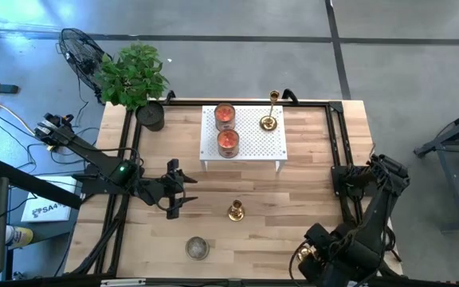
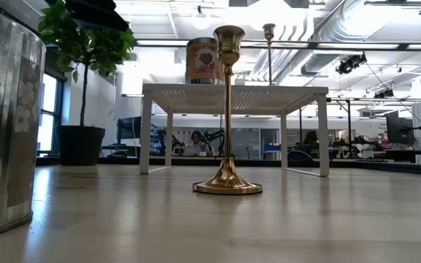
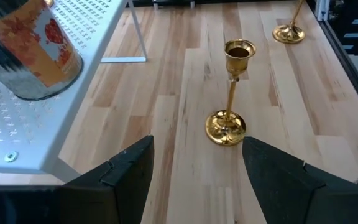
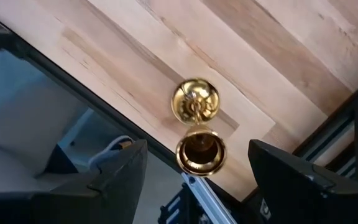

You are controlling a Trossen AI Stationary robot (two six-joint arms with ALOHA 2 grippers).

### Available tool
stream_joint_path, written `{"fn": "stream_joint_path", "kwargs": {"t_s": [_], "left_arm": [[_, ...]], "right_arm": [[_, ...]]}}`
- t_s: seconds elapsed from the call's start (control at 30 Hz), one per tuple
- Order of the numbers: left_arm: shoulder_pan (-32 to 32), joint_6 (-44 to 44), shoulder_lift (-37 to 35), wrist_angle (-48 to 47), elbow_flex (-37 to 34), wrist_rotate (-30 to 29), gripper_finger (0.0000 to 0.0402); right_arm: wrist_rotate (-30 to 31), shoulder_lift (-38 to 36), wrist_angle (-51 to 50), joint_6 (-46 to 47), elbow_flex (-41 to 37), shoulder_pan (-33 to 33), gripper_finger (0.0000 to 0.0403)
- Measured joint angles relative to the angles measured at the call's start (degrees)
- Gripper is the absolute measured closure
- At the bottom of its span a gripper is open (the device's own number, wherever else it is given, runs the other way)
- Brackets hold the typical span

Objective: Pick & Place candle stick holders
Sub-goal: Put the bottom gold candle holder on the shelf

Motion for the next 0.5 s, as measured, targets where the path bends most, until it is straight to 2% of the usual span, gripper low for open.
{"fn": "stream_joint_path", "kwargs": {"t_s": [0.5], "left_arm": [[0.0,-1.21,0.01,0.01,0.0,0.3,0.0163]], "right_arm": [[-0.59,2.32,0.12,-0.05,-0.04,0.15,0.0128]]}}
